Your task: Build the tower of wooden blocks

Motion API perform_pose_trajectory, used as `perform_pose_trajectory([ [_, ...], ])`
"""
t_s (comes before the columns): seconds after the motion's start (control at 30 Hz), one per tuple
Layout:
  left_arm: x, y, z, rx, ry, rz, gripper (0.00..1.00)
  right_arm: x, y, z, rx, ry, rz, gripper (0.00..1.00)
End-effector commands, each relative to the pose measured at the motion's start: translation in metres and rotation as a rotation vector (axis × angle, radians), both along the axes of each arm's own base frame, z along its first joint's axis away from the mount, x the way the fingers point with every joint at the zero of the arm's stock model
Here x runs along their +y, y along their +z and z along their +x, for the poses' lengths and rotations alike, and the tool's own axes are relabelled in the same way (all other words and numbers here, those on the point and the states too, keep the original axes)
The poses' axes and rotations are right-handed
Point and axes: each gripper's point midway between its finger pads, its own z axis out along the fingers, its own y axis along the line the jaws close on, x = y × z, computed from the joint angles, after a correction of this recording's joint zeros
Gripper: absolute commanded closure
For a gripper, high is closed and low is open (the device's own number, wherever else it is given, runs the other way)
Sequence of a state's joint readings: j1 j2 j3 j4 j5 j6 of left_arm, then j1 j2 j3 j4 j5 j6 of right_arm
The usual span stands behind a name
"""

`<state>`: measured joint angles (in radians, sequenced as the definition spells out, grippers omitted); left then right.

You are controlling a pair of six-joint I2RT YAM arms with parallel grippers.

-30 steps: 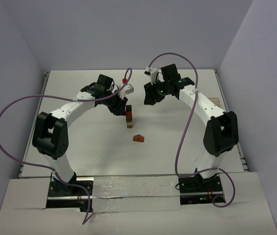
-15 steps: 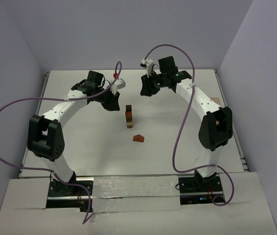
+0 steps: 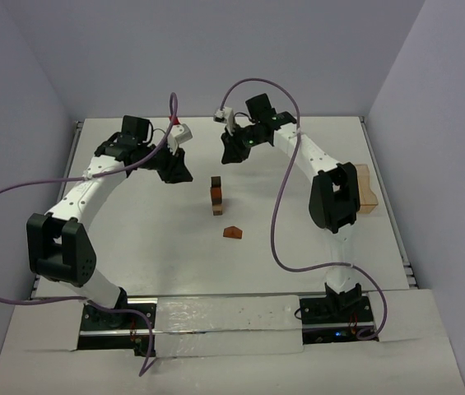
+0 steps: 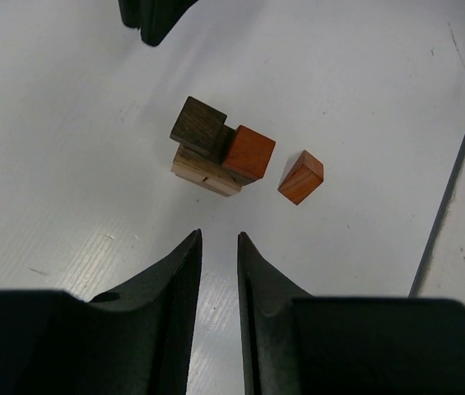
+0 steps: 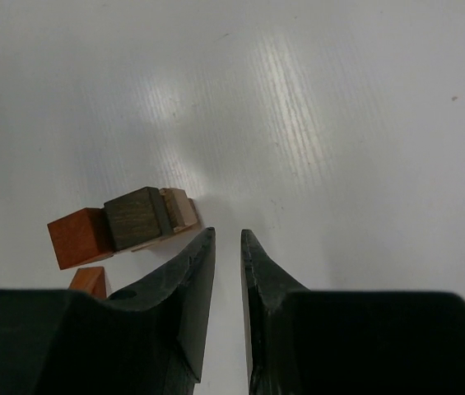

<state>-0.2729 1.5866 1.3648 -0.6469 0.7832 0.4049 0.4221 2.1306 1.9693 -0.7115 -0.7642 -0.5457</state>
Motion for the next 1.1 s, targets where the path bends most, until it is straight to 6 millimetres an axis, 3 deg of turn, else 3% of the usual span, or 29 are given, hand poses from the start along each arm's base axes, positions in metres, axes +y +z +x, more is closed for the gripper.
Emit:
perform_pose_trajectory([
  [0.0, -0.005, 0.014, -0.014, -0.015, -0.055, -0.052, 0.69, 0.018, 0.014, -0.005, -0.061, 0.123, 0.053, 0.73],
  [0.17, -0.007, 0.011, -0.017, 0.002, -0.064, -0.061, 0.68, 0.028, 0.009, -0.012, -0.041, 0.177, 0.108, 0.71],
  [0.43, -0.007, 0.011, -0.018, -0.001, -0.065, -0.063, 0.67, 0.037, 0.004, -0.005, -0.057, 0.196, 0.131, 0.71],
  [1.07, -0.007, 0.009, -0.019, 0.0, -0.067, -0.063, 0.63, 0.043, -0.011, 0.004, -0.062, 0.197, 0.102, 0.69],
])
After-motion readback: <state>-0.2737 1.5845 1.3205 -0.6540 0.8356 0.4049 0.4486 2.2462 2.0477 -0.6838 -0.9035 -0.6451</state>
